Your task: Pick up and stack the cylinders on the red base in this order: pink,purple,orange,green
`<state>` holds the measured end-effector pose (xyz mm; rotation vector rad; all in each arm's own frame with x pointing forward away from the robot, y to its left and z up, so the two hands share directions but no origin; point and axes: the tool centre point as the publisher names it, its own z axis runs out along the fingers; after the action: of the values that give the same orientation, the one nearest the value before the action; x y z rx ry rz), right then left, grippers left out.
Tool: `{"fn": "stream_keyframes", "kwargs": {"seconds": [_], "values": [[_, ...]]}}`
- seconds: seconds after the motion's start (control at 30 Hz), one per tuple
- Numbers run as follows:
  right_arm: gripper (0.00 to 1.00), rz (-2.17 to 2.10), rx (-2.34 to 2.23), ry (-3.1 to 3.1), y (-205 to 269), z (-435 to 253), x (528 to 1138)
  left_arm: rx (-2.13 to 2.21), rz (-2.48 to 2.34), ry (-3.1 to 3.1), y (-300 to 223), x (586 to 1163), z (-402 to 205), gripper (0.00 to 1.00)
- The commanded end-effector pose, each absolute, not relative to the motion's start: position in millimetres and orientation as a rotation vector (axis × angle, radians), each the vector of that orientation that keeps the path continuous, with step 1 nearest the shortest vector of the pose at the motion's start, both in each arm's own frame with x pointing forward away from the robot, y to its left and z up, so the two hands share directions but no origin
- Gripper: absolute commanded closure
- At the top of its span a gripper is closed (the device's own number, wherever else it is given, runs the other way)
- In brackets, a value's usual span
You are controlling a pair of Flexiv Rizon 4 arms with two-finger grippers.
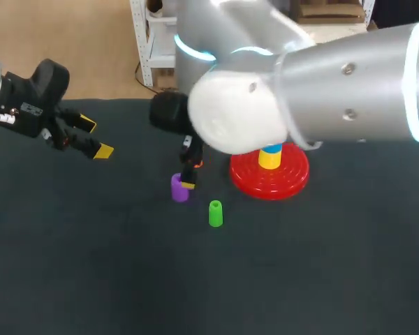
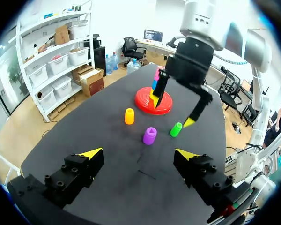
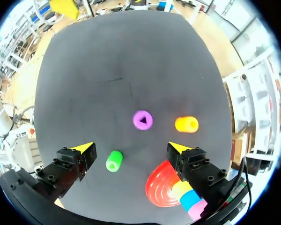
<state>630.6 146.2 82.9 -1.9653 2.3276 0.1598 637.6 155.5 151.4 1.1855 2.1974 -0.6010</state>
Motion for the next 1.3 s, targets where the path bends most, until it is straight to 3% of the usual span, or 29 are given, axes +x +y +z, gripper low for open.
{"fn": "stream_keyframes", "kwargs": {"seconds": [0.03, 0.7, 0.77, 0.8, 1.07, 1.17, 1.2, 1.3], "values": [[0.00, 0.132, -2.070, 2.355, 173, 71, 641, 1.190, -0.601, 2.202, 155, 640, 151, 0.00], [0.02, 0.127, -2.085, 2.459, 172, 35, 649, 1.190, -0.601, 2.202, 155, 640, 151, 0.00], [0.33, 0.126, -2.082, 2.462, 171, 34, 649, 1.190, -0.601, 2.202, 155, 640, 151, 0.00], [0.41, 0.126, -2.081, 2.463, 171, 34, 649, 1.190, -0.601, 2.202, 155, 640, 151, 0.00], [0.45, 0.121, -2.076, 2.482, 166, 29, 646, 1.190, -0.601, 2.202, 155, 640, 151, 0.00], [0.53, 0.092, -2.053, 2.499, 164, 28, 646, 1.190, -0.601, 2.202, 155, 640, 151, 0.00], [0.60, 0.080, -2.043, 2.504, 163, 28, 646, 1.190, -0.601, 2.202, 155, 640, 151, 0.00], [1.00, 0.059, -2.005, 2.509, 162, 29, 648, 1.190, -0.601, 2.202, 155, 640, 151, 0.00]]}}
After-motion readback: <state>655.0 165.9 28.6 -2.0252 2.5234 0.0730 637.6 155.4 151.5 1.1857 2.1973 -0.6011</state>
